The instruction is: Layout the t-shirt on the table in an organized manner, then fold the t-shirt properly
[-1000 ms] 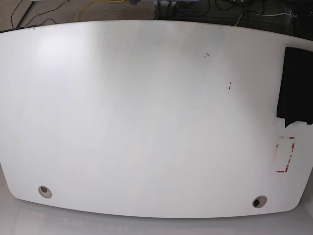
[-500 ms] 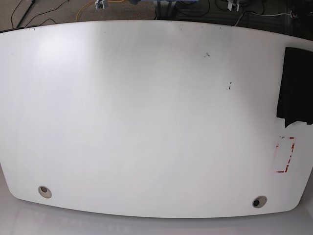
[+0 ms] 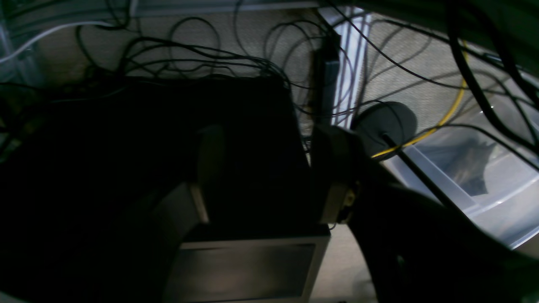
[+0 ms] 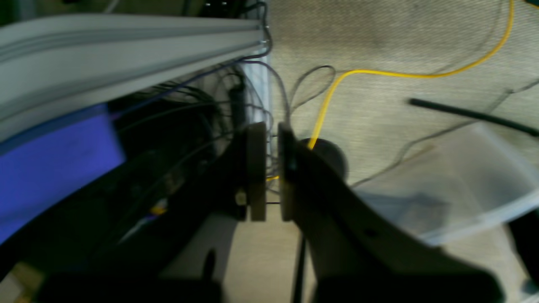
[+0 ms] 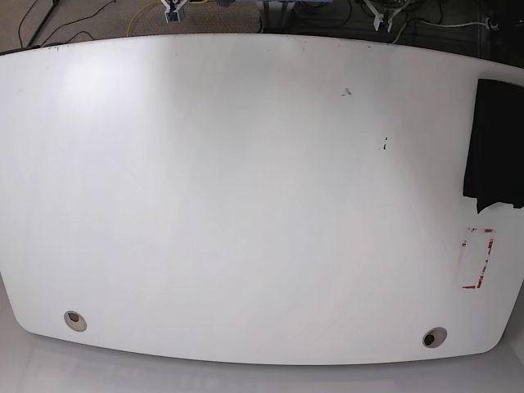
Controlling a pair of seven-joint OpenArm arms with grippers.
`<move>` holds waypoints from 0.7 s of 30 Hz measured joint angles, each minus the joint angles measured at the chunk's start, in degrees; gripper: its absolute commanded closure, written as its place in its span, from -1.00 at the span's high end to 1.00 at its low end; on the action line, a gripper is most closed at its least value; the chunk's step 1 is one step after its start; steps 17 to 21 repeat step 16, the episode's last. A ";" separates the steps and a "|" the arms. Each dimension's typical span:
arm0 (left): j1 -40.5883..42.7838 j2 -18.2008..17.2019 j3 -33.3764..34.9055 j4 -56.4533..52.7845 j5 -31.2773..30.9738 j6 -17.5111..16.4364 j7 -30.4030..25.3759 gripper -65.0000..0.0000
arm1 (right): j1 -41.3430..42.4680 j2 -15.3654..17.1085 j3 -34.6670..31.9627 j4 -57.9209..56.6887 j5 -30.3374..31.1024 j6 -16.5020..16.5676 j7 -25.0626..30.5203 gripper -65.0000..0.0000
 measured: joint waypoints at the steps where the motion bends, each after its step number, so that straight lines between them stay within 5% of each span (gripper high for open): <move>1: -0.46 -0.04 0.00 0.00 0.00 0.00 0.70 -0.07 | 0.11 0.02 0.02 0.02 0.02 -0.42 -0.31 -0.85; 21: -0.66 1.01 0.07 0.04 0.00 0.17 4.42 -0.07 | 1.92 -1.44 0.00 -0.13 0.02 -1.03 -2.71 -0.85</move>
